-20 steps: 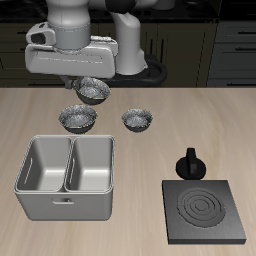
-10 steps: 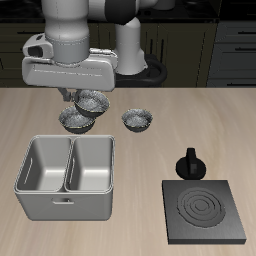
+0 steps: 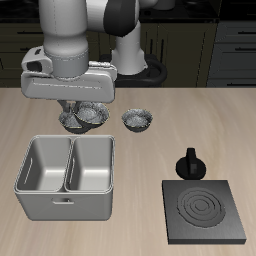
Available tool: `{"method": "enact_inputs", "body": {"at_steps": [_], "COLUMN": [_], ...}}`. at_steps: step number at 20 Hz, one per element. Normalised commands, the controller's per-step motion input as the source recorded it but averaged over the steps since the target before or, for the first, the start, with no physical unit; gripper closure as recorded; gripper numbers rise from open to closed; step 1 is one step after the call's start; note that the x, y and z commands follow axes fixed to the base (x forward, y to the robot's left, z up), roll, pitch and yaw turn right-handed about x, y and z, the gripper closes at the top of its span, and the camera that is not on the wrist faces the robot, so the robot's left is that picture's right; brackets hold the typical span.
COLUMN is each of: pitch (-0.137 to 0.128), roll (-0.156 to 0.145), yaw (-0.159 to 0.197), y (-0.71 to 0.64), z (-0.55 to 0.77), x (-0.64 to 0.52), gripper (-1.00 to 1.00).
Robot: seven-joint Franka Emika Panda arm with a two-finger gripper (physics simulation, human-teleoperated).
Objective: Place the smallest bowl in the left side of the drainer and the medium bowl in the right side
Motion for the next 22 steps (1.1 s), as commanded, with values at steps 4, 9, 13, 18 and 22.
{"method": "enact_inputs", "body": {"at_steps": [4, 9, 13, 18, 22], "pitch": [0.027, 0.023, 0.009, 0.020, -0.002], "roll": [-0.014, -0.008, -0.023, -0.028, -0.006], "yaw": [0.004, 0.009, 0.017, 0.014, 0.070], "y": [-0.02, -0.08, 0.00, -0.04, 0.15], "z": [-0.34, -0.36, -0.25, -0.21, -0.17], "x": [0.07, 0.05, 0.02, 0.05, -0.02], "gripper": [1.00, 1.00, 1.00, 1.00, -1.00]}}
